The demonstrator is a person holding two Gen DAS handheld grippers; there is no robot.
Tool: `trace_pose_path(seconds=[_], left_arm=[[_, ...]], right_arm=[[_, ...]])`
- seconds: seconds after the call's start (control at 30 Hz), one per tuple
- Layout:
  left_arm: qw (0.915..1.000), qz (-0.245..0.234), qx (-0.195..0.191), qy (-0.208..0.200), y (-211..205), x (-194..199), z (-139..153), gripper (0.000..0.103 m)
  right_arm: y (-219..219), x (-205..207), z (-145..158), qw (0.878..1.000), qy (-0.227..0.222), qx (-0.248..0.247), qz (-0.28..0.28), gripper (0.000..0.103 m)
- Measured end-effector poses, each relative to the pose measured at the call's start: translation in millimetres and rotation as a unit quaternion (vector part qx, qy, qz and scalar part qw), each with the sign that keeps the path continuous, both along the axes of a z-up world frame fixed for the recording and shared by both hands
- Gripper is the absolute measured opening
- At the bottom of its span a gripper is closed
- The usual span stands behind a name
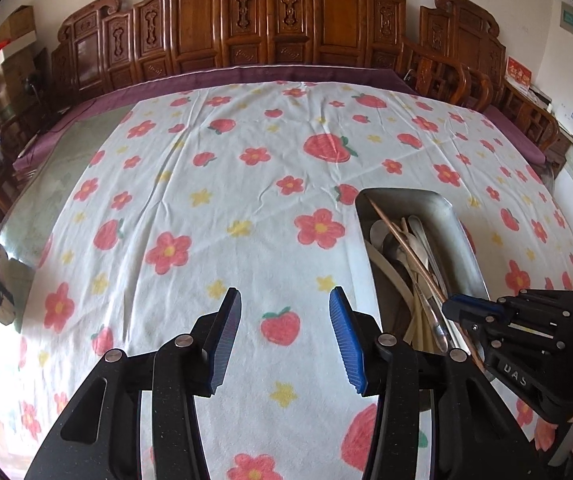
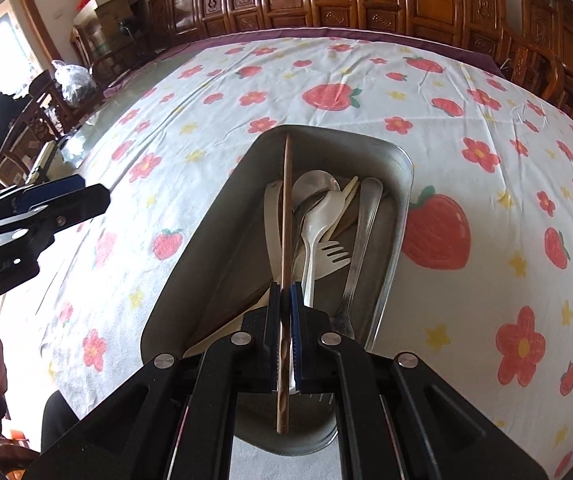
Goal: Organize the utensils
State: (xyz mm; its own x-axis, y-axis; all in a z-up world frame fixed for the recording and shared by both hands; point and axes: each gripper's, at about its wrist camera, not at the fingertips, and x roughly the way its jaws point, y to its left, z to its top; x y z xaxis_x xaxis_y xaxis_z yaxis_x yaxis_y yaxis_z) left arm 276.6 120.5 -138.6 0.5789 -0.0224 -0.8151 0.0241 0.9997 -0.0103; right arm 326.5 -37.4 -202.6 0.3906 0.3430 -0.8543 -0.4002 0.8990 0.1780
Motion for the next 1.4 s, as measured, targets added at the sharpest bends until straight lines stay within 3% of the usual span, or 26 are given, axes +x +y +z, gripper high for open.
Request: trace_pose_path(seconds=[0.37, 0.57, 0.83, 1.1, 1.2, 1.37, 1.4], left_arm=[[0.9997, -0.001, -0.024, -0.002, 4, -18, 3, 0.044], [0.9998, -0.002, -0.019, -0.007, -1, -27, 8, 0.044], [0.9996, -0.008, -0.017, -0.02, -21, -41, 21, 0.047], [0.9992, -0.018, -0.018, -0.032, -51, -56, 33, 0.081], [0.9985, -0.023, -0.019, -0.045, -65, -66, 40, 0.09], [0.9969, -0.033, -0.01, -0.07, -90, -84, 49, 0.095], [0.9964, -0.036, -0.007, -0.076, -96, -89, 51, 0.095]], right_arm=[[5, -2, -4, 1.0, 0.011, 0.027, 0.008, 0.008], [7, -16, 12, 0.999, -0.016, 0.019, 0.029, 0.008], [-24, -40, 33, 0.998, -0.049, 0.018, 0.025, 0.008], [-68, -65, 56, 0.996, -0.084, 0.019, 0.005, 0.008], [-88, -78, 63, 0.995, -0.096, 0.015, -0.006, 0.024], [-119, -100, 74, 0.992, -0.123, 0.011, -0.027, 0.067], [-123, -104, 76, 0.991, -0.127, 0.011, -0.03, 0.07]])
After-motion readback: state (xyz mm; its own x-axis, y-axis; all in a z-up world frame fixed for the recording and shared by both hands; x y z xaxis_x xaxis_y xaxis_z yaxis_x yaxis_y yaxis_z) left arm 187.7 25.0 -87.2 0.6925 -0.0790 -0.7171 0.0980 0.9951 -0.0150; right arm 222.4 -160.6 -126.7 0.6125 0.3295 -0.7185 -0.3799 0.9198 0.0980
